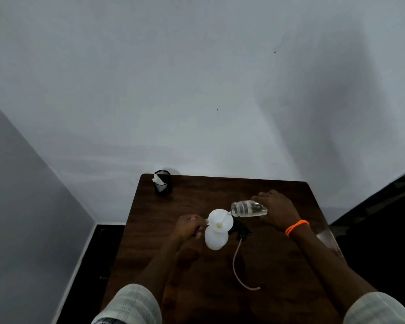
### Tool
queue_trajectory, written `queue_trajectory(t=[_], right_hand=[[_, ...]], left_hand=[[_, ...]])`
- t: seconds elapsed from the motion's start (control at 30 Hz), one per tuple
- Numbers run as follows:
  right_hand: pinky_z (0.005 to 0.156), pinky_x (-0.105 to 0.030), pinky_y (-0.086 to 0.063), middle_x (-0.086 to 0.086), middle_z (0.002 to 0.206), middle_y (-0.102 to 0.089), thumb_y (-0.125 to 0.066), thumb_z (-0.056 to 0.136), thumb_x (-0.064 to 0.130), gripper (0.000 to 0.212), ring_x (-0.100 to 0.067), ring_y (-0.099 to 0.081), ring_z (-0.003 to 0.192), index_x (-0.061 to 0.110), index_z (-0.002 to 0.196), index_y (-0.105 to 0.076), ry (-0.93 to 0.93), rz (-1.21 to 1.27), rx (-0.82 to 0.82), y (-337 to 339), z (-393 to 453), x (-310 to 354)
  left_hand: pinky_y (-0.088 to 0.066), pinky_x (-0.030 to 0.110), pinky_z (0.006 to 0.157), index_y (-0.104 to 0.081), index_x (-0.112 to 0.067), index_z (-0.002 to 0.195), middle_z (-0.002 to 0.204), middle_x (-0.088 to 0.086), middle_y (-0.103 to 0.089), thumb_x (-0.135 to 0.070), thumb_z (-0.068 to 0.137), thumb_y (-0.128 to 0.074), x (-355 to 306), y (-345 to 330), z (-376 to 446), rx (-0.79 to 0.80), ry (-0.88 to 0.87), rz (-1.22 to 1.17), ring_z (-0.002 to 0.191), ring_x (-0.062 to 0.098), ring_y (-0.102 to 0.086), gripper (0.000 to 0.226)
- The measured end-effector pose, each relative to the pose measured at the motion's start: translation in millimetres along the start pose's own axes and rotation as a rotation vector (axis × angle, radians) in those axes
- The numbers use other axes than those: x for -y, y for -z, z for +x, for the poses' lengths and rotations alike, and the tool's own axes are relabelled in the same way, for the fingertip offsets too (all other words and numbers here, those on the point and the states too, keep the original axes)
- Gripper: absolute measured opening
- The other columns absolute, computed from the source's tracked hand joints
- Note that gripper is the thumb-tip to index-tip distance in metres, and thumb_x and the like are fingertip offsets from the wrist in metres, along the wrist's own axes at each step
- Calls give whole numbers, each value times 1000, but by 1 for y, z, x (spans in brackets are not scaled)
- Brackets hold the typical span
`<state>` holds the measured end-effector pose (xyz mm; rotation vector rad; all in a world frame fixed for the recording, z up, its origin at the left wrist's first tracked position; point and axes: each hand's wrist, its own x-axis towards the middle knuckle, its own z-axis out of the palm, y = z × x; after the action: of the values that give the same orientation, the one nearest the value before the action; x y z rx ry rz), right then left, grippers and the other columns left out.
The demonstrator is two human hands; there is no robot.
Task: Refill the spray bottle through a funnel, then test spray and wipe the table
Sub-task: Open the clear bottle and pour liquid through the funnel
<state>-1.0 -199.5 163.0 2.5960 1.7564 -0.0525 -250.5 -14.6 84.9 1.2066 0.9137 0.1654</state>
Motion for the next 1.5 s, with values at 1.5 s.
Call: queue_trajectory(t=[1.5], right_hand=[[67,-23,-32,14,101,-70,-90,57,39,61,-17,-62,86,33,115,-71,-15,-76,-52,18,-3,8]], left_hand=[[-36,21,38,-68,9,87,61,13,-52,-5,87,-69,-5,1,-10,24,-7,22,43,19,-46,13]])
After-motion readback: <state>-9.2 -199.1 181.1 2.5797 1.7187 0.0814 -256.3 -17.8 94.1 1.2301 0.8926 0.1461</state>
